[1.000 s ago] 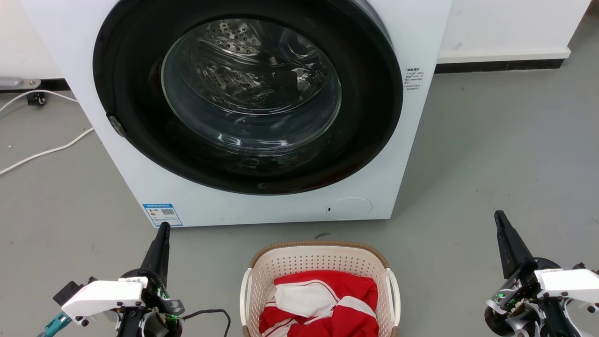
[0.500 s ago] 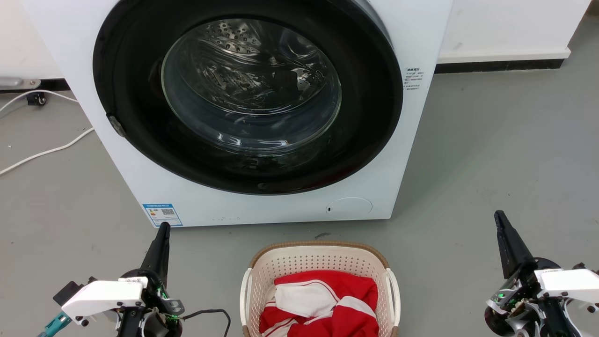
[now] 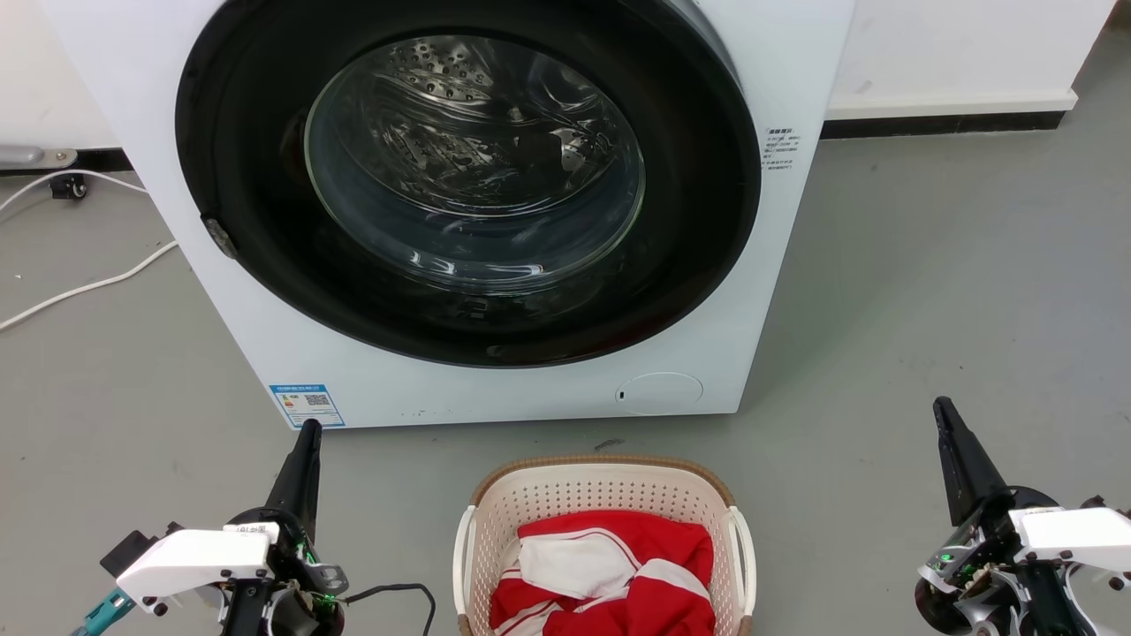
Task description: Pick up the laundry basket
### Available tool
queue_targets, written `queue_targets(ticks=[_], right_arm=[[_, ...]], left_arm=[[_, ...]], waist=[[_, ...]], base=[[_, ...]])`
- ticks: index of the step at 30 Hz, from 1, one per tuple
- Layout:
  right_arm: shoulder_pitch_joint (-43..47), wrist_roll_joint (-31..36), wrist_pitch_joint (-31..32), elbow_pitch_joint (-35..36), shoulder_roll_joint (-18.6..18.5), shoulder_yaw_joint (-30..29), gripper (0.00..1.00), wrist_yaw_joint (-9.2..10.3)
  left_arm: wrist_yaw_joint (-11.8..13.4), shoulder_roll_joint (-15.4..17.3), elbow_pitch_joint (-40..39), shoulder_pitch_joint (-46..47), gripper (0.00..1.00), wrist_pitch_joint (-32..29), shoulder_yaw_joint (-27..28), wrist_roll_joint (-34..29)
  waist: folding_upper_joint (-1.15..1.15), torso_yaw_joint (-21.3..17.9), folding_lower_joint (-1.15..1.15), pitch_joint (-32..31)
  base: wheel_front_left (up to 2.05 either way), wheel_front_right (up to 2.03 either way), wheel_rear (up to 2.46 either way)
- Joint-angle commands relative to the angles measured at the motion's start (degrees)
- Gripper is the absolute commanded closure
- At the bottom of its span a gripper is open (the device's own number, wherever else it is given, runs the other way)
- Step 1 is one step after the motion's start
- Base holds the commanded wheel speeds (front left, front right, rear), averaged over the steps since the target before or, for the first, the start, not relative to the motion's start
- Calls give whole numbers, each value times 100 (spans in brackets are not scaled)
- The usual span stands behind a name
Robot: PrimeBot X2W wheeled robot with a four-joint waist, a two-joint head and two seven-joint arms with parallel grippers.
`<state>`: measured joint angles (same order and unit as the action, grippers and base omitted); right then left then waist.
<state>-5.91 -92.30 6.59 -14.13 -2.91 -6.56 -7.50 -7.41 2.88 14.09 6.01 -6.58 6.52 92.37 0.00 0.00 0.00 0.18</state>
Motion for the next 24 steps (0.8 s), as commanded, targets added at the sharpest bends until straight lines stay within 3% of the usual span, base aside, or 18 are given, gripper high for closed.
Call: queue_targets(ticks=[1, 3, 4, 13, 24], right_arm=[[-57, -23, 10, 21, 5, 1, 100, 2], [-57, -23, 10, 21, 5, 0, 100, 2], [1, 2, -1, -3, 0, 1, 0, 0], [126, 158, -178, -165, 8, 38, 0, 0], [112, 1333, -477, 140, 6, 18, 0, 0]], left_arm=[[-29, -3, 2, 45, 100, -13, 13, 10], [-29, -3, 2, 45, 100, -13, 11, 10], [0, 0, 1, 0, 0, 2, 0, 0], [7, -21, 80, -127, 0, 180, -31, -215], [33, -16, -200, -82, 0, 479, 24, -1261]], waist=[[0, 0, 0, 0], [0, 0, 0, 0], [0, 0, 0, 0], [0, -1, 0, 7], [0, -4, 0, 28]], base=[[0, 0, 0], [0, 0, 0], [0, 0, 0], [0, 0, 0], [0, 0, 0]])
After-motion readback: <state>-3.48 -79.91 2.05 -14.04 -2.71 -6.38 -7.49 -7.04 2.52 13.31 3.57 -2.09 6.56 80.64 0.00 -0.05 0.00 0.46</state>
